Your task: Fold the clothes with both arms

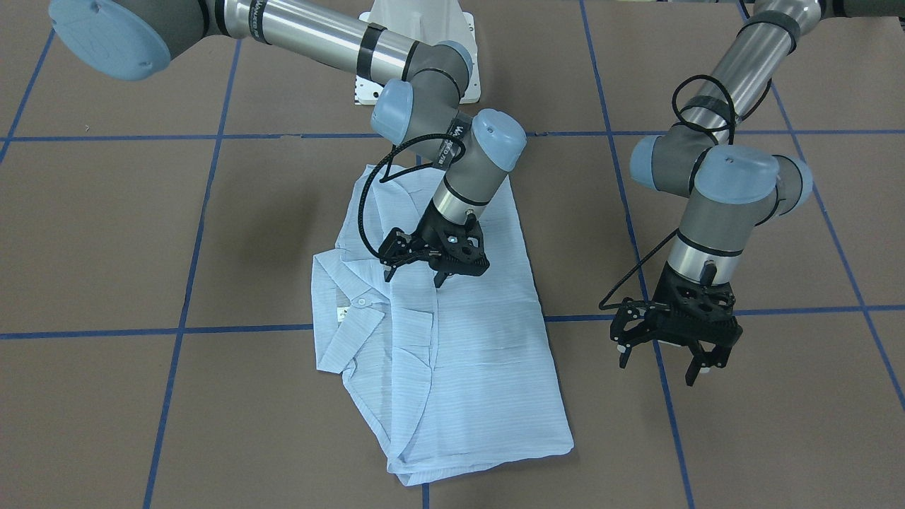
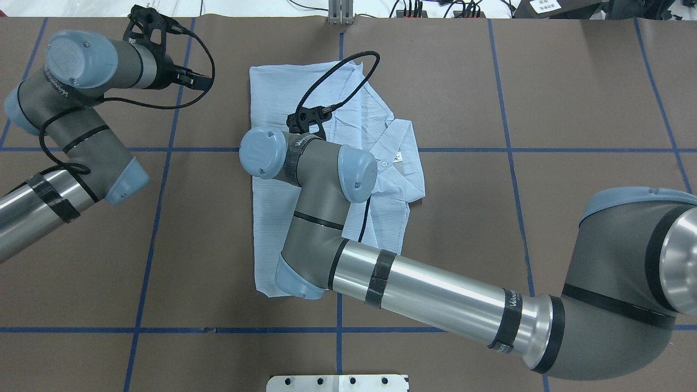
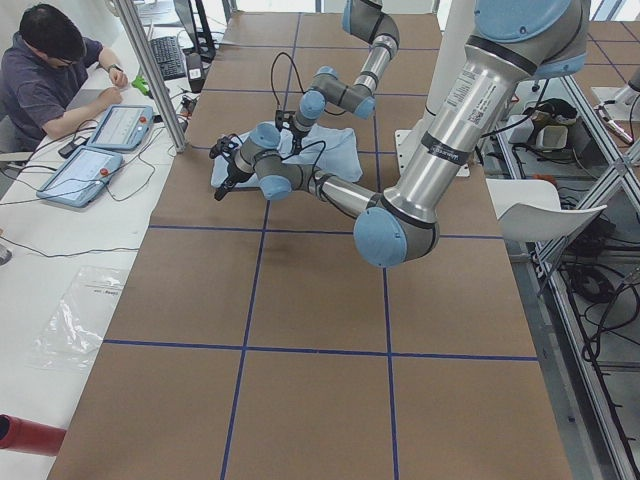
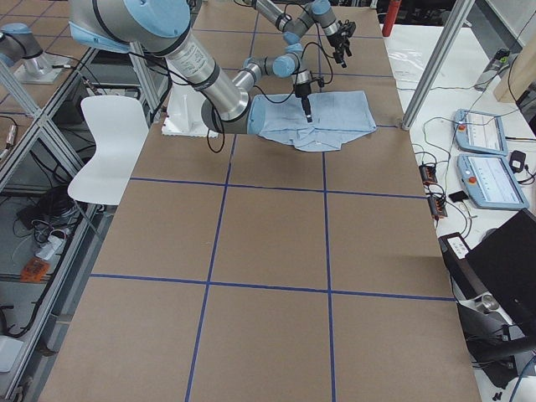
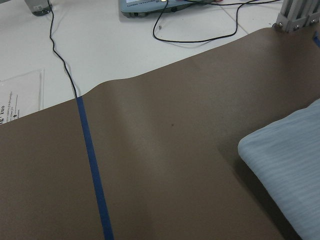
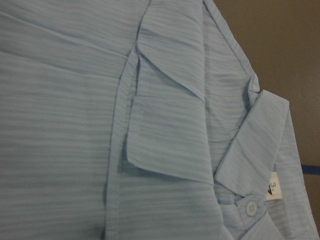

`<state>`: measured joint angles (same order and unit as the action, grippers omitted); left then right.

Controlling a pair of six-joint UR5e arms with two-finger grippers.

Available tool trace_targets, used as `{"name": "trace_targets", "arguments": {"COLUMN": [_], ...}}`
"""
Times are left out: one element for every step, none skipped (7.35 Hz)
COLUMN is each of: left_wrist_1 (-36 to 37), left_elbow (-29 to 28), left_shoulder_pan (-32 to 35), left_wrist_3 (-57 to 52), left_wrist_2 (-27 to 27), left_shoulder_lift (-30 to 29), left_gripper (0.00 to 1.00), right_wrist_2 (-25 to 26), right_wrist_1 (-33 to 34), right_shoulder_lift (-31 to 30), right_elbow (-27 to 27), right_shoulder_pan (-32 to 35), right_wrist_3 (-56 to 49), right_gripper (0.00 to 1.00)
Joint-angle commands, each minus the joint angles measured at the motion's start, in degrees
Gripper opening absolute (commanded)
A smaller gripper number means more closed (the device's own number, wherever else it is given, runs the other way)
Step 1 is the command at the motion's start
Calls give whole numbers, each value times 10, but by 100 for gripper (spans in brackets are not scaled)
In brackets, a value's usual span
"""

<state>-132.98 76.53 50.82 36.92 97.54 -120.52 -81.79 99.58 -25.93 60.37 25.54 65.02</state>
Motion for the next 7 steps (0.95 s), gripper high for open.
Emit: {"name": "trace_targets", "arguments": {"left_wrist_1": [0, 0, 0, 0, 0, 0, 0], "left_elbow": [0, -1, -1, -1, -1, -1, -1], "left_shoulder_pan": [0, 0, 0, 0, 0, 0, 0], "left_wrist_3": [0, 0, 0, 0, 0, 0, 0], "left_wrist_2": [0, -1, -1, 0, 0, -1, 0], "left_shoulder_lift": [0, 0, 0, 0, 0, 0, 0], "left_gripper": [100, 100, 100, 100, 100, 100, 100], "right_wrist_2": [0, 0, 0, 0, 0, 0, 0], "right_wrist_1": [-3, -3, -3, -3, -4, -10, -24], "right_shoulder_lift": [-2, -3, -4, -5, -4, -7, -11], "right_elbow": [0, 0, 0, 0, 0, -1, -1], "right_shoulder_pan": [-1, -1, -1, -1, -1, -1, -1], "right_wrist_3": [2, 1, 1, 2, 2, 2, 2], "right_gripper": [100, 100, 100, 100, 100, 100, 100]}}
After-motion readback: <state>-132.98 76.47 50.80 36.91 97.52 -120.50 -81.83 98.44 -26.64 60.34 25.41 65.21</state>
